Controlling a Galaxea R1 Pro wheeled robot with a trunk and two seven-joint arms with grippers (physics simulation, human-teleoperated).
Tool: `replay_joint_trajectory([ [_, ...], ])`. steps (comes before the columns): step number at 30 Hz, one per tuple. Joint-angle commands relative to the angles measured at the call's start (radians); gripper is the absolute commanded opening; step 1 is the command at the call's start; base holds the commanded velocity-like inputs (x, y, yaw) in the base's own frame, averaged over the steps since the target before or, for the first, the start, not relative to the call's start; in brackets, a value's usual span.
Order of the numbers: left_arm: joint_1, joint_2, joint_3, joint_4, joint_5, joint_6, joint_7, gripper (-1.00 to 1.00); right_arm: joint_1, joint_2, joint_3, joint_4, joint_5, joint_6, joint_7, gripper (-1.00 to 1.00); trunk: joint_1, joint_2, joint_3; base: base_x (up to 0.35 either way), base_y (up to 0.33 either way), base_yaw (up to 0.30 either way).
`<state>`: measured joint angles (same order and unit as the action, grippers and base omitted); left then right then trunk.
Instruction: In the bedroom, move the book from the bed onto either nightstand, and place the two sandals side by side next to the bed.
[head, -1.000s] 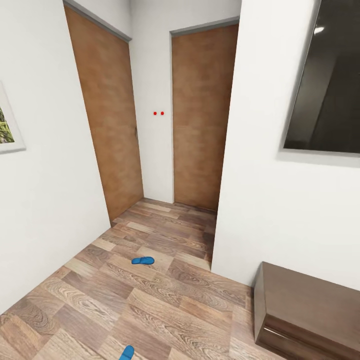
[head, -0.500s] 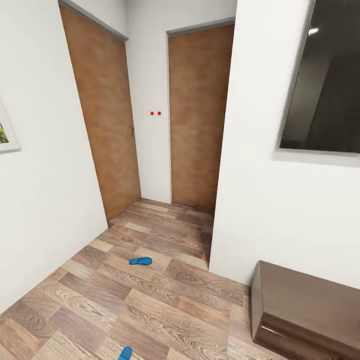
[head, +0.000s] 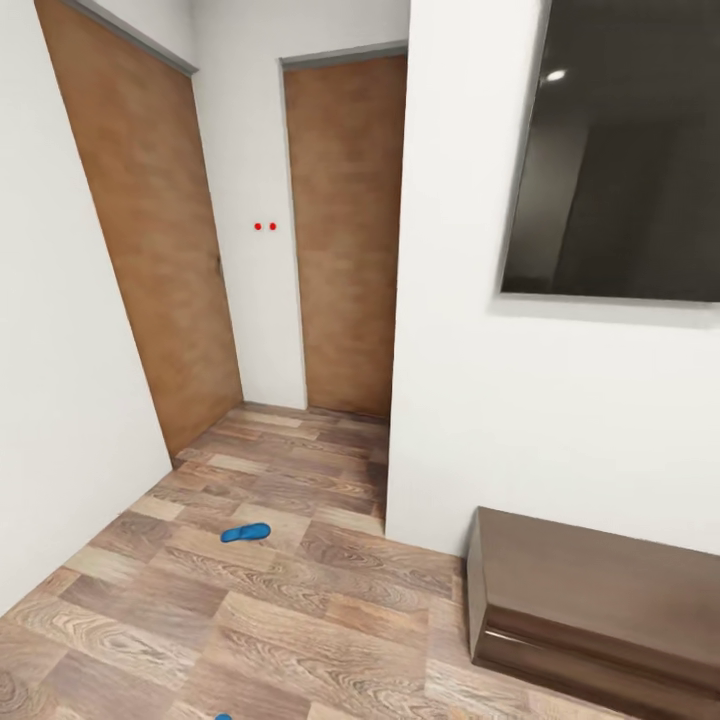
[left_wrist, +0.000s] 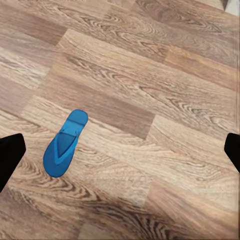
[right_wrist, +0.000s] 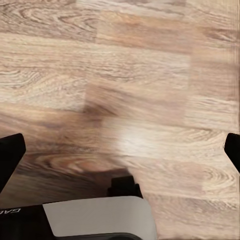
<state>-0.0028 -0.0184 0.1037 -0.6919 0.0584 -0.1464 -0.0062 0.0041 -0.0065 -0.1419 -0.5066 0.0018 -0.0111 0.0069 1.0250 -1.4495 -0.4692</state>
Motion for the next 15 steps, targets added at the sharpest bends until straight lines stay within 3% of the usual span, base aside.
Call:
replay_joint_trajectory([
  [1, 0.000, -0.001, 0.002, 0.000, 0.006, -0.002, -0.001, 1.00, 0.000, 0.000, -0.002, -0.001, 0.000, -0.001, 0.001, 1.00, 0.000, 0.000, -0.001, 0.000, 0.000, -0.283],
  [8, 0.000, 0.000, 0.004, 0.000, 0.007, -0.002, 0.000, 1.00, 0.001, 0.000, -0.002, -0.001, 0.000, -0.001, 0.003, 1.00, 0.000, 0.000, -0.001, 0.000, 0.000, -0.253],
  [15, 0.000, 0.004, 0.008, -0.002, 0.007, -0.001, 0.000, 1.00, 0.001, -0.002, -0.003, -0.003, -0.004, -0.001, 0.005, 1.00, 0.000, 0.000, -0.001, 0.000, 0.000, -0.053],
])
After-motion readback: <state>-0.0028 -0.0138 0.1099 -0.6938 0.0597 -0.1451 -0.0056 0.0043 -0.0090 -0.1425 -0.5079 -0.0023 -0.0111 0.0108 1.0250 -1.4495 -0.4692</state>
